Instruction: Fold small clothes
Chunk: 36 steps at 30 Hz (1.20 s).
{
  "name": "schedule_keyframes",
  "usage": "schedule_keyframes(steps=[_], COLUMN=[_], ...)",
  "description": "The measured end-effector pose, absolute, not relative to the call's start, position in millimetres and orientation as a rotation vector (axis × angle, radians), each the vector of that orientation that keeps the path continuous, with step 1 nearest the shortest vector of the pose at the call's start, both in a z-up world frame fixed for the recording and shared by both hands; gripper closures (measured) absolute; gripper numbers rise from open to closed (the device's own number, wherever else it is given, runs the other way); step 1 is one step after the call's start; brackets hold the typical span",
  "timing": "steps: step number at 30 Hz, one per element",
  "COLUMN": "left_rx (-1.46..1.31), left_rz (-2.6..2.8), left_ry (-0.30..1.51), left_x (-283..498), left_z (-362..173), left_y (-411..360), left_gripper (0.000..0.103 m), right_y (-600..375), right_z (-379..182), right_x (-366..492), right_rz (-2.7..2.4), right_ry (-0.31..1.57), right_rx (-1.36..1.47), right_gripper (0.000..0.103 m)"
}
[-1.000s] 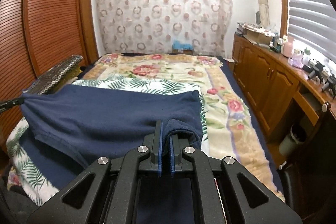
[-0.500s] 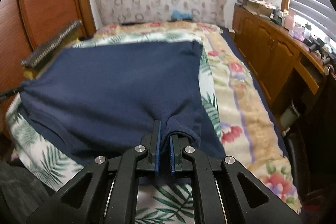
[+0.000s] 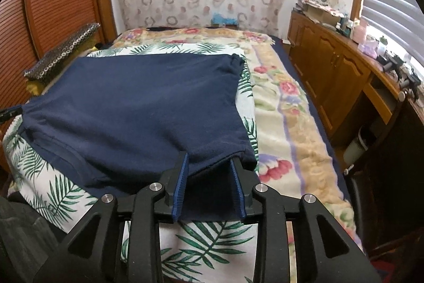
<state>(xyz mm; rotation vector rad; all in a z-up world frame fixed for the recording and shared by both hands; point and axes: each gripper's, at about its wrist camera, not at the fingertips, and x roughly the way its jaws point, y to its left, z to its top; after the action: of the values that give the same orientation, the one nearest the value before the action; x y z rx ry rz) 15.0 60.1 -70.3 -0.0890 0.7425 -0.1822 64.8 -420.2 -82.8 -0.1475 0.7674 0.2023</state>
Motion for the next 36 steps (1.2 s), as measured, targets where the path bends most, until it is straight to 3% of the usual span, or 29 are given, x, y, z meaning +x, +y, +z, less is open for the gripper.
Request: schedule_keyframes(steps=[6, 18, 27, 36], left_rx=[-0.094, -0.077, -0.097, -0.113], left_rz=[-0.172, -0.121, -0.106, -0.101], left_ry=[0.738, 0.791, 0.821, 0.825], left_x=[15.5, 27.9, 26.0, 20.2], left_z=[-72.2, -91.7, -107.3, -111.9], left_y=[59.9, 61.5, 68.2, 77.0], left_gripper=[0.052, 0.052, 0.052, 0.052], right_y=[-423.7, -440.4, -386.6, -319.0], right_z=[-78.9, -102.4, -89.5, -110.8], right_x=[55.9, 67.9, 87.2, 116.3], right_rz=[0.19, 0.136, 0.217, 0.345], right_ry=[0.76, 0.768, 0.693, 0.712], right_rx=[-0.153, -0.097, -0.139, -0.227], right_gripper=[0.062, 0.061, 0.057, 0.056])
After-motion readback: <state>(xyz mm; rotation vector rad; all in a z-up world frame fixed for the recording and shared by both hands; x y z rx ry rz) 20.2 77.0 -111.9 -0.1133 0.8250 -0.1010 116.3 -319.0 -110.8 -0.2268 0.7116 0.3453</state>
